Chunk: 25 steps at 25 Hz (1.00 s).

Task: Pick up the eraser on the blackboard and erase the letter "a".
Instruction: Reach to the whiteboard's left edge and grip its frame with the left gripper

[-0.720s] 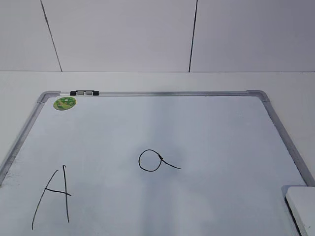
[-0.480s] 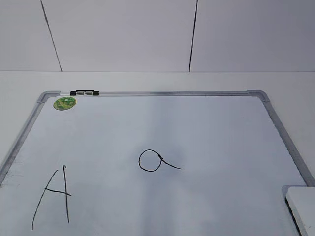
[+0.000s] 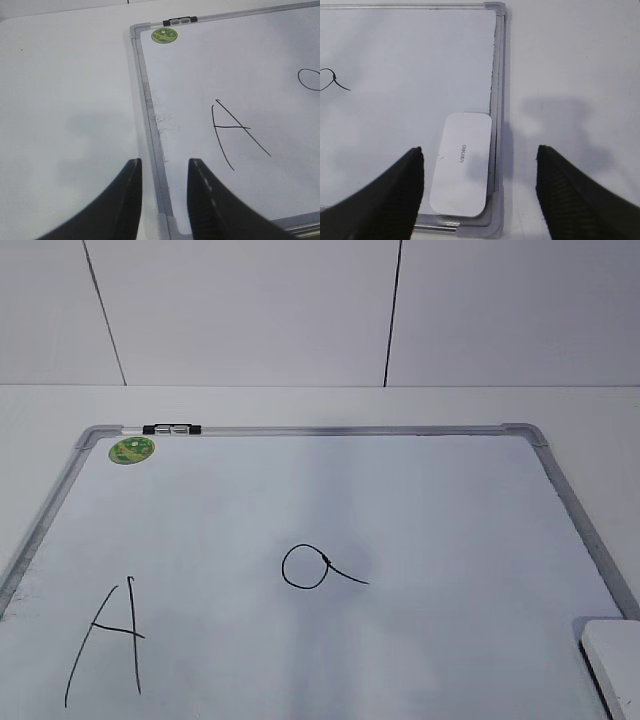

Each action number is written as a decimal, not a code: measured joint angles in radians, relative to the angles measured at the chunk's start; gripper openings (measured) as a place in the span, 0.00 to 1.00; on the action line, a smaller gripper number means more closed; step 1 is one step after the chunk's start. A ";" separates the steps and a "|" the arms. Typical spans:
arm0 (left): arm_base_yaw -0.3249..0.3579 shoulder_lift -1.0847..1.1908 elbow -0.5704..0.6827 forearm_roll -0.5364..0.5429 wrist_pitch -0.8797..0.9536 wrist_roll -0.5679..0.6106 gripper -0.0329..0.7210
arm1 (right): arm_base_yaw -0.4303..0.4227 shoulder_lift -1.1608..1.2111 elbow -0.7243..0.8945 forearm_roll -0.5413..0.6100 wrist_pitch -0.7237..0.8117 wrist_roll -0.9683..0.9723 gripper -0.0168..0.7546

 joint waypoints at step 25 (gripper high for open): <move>0.000 0.088 0.000 -0.006 0.002 0.000 0.36 | 0.000 0.335 -0.115 0.062 0.090 0.037 0.72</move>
